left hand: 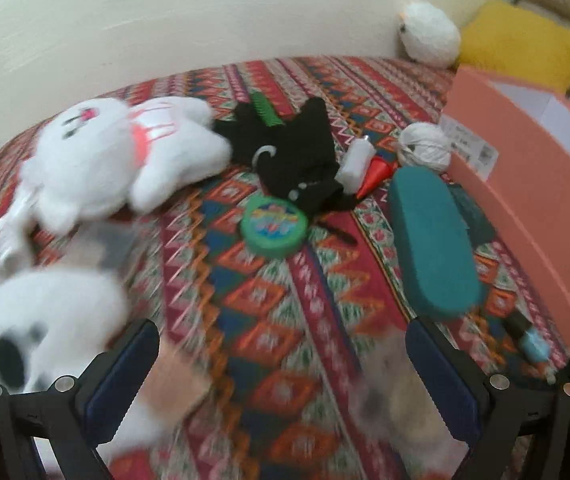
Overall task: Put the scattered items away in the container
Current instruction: 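Move both tools back toward the remaining items on the bedspread, then grasp the green tape measure with the left tool while the right tool grasps the clear pouch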
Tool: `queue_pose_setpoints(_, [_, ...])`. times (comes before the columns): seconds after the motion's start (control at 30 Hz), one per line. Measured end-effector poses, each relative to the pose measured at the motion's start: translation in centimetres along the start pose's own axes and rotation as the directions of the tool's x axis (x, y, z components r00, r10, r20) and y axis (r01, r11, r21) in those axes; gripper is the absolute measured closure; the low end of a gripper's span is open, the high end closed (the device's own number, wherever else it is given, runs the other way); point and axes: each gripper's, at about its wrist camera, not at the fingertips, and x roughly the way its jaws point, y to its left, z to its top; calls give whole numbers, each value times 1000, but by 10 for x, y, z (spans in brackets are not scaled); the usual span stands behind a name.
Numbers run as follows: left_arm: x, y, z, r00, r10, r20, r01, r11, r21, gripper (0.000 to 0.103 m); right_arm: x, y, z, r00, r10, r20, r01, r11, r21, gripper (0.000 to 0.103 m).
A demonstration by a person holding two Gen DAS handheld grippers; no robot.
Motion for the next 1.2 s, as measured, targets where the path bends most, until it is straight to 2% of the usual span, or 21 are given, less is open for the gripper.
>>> queue_pose_setpoints(0.1, [42, -4, 17, 999, 31, -43, -29, 999, 43, 1, 19, -9, -1, 1000, 14, -1, -14, 1000, -5, 3])
queue_pose_setpoints(0.2, [80, 1, 29, 993, 65, -103, -60, 997, 50, 2, 29, -11, -3, 999, 9, 52, -5, 998, -70, 0])
queue_pose_setpoints(0.27, [100, 9, 35, 991, 25, -132, -24, 1000, 14, 2, 31, -13, 1, 999, 15, 49, -12, 997, -71, 0])
queue_pose_setpoints(0.33, [124, 20, 40, 985, -50, -168, 44, 998, -40, 2, 33, -17, 5, 999, 22, 45, -19, 998, -58, 0])
queue_pose_setpoints(0.4, [138, 26, 42, 985, -33, -169, 26, 999, -43, 2, 34, -18, 7, 999, 12, 38, -10, 998, -66, 0])
queue_pose_setpoints(0.47, [142, 24, 46, 990, 1, -139, -3, 1000, -15, 2, 35, -16, 8, 1000, -2, 27, 4, 996, -87, 0])
queue_pose_setpoints(0.5, [143, 23, 48, 989, 5, -147, -8, 1000, -19, 1, 34, -17, 10, 1000, 1, 22, 1, 996, -90, 2])
queue_pose_setpoints(0.57, [144, 21, 52, 987, 12, -163, -17, 1000, -26, 4, 30, -20, 14, 1000, 11, 22, -9, 996, -93, 22])
queue_pose_setpoints(0.6, [141, 22, 51, 989, 7, -151, -12, 999, -36, 15, 28, -22, 16, 1000, 13, 23, -11, 996, -88, 38])
queue_pose_setpoints(0.63, [137, 23, 51, 990, 1, -139, -8, 999, -46, 34, 25, -25, 17, 1000, 18, 23, -16, 997, -78, 47])
queue_pose_setpoints(0.67, [133, 23, 50, 990, -14, -138, 6, 998, -60, 41, 23, -30, 17, 999, 28, 23, -26, 998, -60, 50])
queue_pose_setpoints(0.77, [119, 25, 45, 988, -69, -135, 55, 993, -107, 42, 17, -35, 17, 999, 32, 26, -32, 999, -35, 53])
queue_pose_setpoints(0.83, [110, 24, 39, 987, -75, -140, 59, 991, -119, 42, 9, -38, 17, 998, 54, 37, -54, 998, -10, 55])
queue_pose_setpoints(1.03, [61, 12, 10, 992, -34, -119, 22, 995, -102, 42, -23, -28, 13, 993, 65, 100, -67, 998, 14, 59])
queue_pose_setpoints(1.2, [9, 1, -11, 997, -47, -56, 41, 995, -94, 42, -63, -16, 8, 987, 57, 153, -58, 998, 1, 61])
